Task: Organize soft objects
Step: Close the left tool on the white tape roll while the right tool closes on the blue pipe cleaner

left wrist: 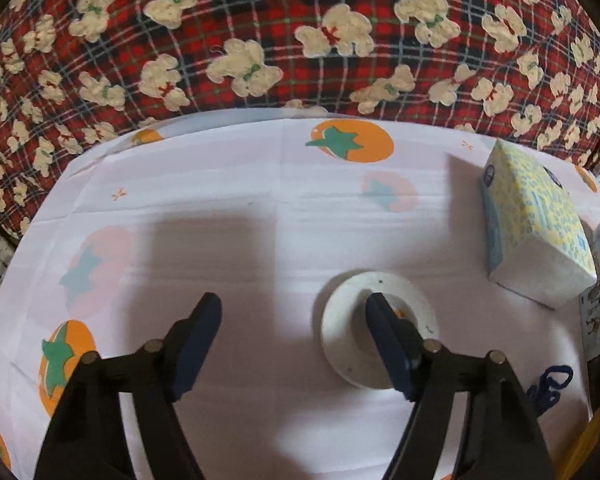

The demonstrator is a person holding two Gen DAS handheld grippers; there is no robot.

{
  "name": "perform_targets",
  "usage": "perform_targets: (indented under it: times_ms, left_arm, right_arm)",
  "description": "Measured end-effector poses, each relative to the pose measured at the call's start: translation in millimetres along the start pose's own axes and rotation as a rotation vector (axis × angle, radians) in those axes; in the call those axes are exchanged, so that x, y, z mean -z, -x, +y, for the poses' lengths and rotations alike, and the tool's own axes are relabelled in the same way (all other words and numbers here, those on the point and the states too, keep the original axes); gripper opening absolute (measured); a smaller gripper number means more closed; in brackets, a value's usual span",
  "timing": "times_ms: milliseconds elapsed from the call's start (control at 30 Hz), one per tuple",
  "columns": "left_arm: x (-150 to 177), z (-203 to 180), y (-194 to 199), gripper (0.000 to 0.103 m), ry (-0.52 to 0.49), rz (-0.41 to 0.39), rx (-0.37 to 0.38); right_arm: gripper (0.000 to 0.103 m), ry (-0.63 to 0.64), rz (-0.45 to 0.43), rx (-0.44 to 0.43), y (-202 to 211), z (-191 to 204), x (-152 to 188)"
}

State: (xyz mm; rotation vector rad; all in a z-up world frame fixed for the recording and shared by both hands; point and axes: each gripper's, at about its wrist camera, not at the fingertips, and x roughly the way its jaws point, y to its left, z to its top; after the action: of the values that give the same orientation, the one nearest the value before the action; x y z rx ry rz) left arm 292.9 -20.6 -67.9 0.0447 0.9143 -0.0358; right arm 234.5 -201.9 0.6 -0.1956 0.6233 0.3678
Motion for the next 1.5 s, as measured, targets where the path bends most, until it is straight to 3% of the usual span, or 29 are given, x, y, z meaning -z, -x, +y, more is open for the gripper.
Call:
perform_targets:
  times_ms: [200,367,500,633,733,800,867,933,967,1167,1500]
  left_arm:
    - [0,0,-3,0.072,0.002,-0.004,0.046]
    - [4,1,-1,0.065,0.006,0.003,0.086]
    - [6,0,1,0.055,-0.003,-0.011,0.099]
    - [7,-4,4,0.047,-0.021,-0.023,0.114]
    - [6,-2,3,0.046,-0.012,-0.023,0.127]
    - [6,-1,4,0.044,-0.014,-0.023,0.129]
    - [7,-2,5,0.033,-0.020,-0.029,0.123]
    - [9,-2,8,0.018,-0.023,-0.036,0.108]
    - [10,-2,9,0.016,-0.022,-0.037,0.102]
    - [11,4,9,0.016,-0.006,-0.036,0.121]
    - [12,8,9,0.016,0.021,-0.036,0.151]
  right_arm:
    - [0.064,0.001,0.133,0.000,-25,-2,-14]
    - [0.063,0.019,0.224,-0.008,-41,-4,-20]
    - [0.049,0.028,0.302,-0.023,-56,-5,-17]
    - [0.049,0.039,0.372,-0.039,-70,-5,-14]
    - [0.035,0.043,0.398,-0.038,-78,-4,-12]
    - [0.024,0.053,0.394,-0.037,-78,-2,-12]
    - [0.015,0.068,0.386,-0.045,-76,0,-12]
    - [0.011,0.081,0.364,-0.045,-74,2,-10]
    - [0.010,0.083,0.350,-0.043,-74,1,-11]
    - [0.009,0.070,0.198,-0.070,-42,4,-14]
    - [0.009,-0.018,-0.013,-0.219,-2,-7,-10]
